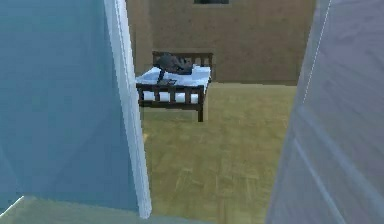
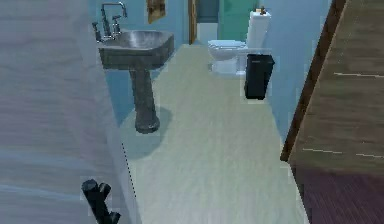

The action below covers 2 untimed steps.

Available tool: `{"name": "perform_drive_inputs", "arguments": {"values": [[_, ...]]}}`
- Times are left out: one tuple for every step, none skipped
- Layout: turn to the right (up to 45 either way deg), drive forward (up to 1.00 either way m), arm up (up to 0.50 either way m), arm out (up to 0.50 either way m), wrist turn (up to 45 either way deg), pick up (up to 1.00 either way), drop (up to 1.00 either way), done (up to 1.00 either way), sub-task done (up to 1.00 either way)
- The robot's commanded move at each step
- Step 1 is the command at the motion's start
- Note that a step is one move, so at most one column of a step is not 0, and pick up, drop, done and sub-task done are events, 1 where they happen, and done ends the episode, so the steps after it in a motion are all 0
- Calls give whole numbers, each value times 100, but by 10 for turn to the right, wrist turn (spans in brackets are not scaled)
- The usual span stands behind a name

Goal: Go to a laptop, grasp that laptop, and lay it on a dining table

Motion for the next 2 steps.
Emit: {"name": "perform_drive_inputs", "arguments": {"values": [[0,100,0,0,0,0,0,0,0],[30,0,0,0,0,0,0,0,0]]}}
